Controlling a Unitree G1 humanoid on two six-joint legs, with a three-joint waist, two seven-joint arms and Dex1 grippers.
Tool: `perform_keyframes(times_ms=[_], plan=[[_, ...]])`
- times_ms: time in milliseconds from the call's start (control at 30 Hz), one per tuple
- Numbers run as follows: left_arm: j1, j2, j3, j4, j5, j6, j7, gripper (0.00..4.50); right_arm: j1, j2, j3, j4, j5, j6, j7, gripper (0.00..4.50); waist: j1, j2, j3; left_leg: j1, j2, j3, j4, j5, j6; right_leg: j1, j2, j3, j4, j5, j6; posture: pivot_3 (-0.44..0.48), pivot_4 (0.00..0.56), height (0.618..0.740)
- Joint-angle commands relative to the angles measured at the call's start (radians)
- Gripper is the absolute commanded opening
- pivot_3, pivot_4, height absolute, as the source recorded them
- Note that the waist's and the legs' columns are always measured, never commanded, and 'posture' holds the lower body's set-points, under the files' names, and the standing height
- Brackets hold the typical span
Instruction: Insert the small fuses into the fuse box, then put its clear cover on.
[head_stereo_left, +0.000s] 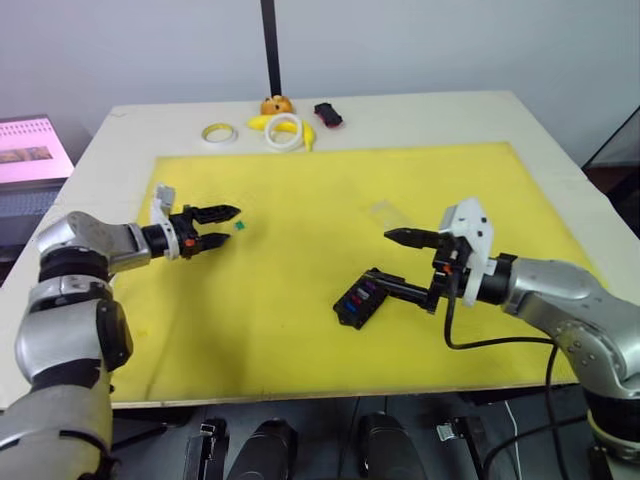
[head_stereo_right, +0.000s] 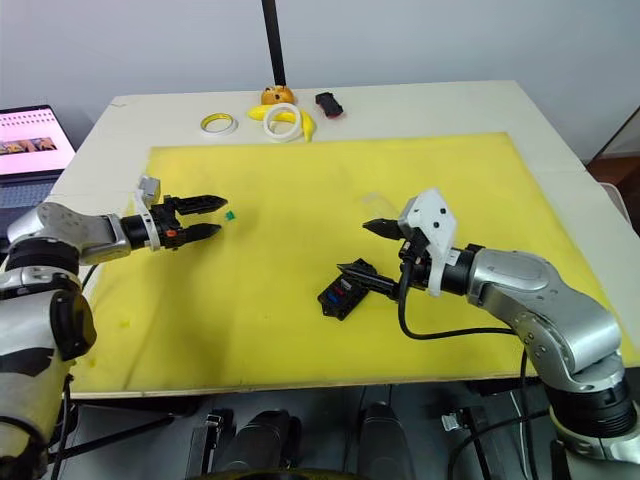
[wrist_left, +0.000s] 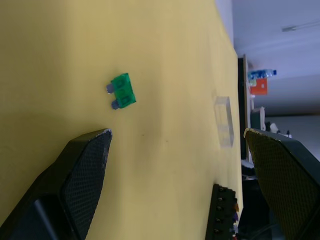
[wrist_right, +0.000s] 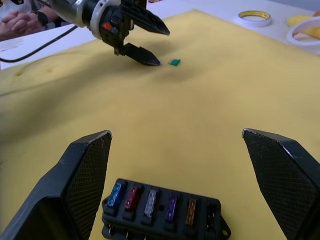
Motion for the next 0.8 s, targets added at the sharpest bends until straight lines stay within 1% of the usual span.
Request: perform_keyframes(times_ms=[33, 100, 367, 800], plan=[[-0.027, 0.004, 0.028, 0.026, 0.018, -0.041, -0.005, 4.50, 0.003, 0.008, -0.014, -0.052, 0.013, 0.004, -0.025, 4.46, 0.002, 0.000, 0.000, 0.000, 0.000, 0.000, 0.000, 0.000, 0.000, 0.000, 0.000, 0.000, 0.000, 0.000, 0.000, 0.000, 0.150, 0.740], [-0.020, -0.008, 0.016, 0.034, 0.037, -0.065, -0.016, 4.50, 0.010, 0.006, -0.020, -0.061, 0.015, 0.011, -0.037, 4.46, 0.003, 0.000, 0.000, 0.000, 0.000, 0.000, 0.000, 0.000, 0.000, 0.000, 0.000, 0.000, 0.000, 0.000, 0.000, 0.000, 0.150, 0.740], [-0.039, -0.047, 0.066, 0.082, 0.042, -0.116, 0.001, 4.50, 0.027, -0.003, -0.044, -0.082, 0.031, 0.033, -0.059, 4.46, 0.008, 0.000, 0.000, 0.000, 0.000, 0.000, 0.001, 0.000, 0.000, 0.001, 0.000, 0.000, 0.001, 0.000, 0.000, 0.000, 0.150, 0.740], [-0.065, -0.093, 0.128, 0.127, 0.050, -0.174, 0.049, 4.50, 0.029, -0.009, -0.041, -0.084, 0.031, 0.037, -0.070, 4.46, 0.013, 0.000, 0.000, 0.000, -0.001, -0.001, 0.001, 0.000, 0.000, 0.001, -0.001, 0.000, 0.002, 0.000, 0.000, 0.000, 0.150, 0.740]])
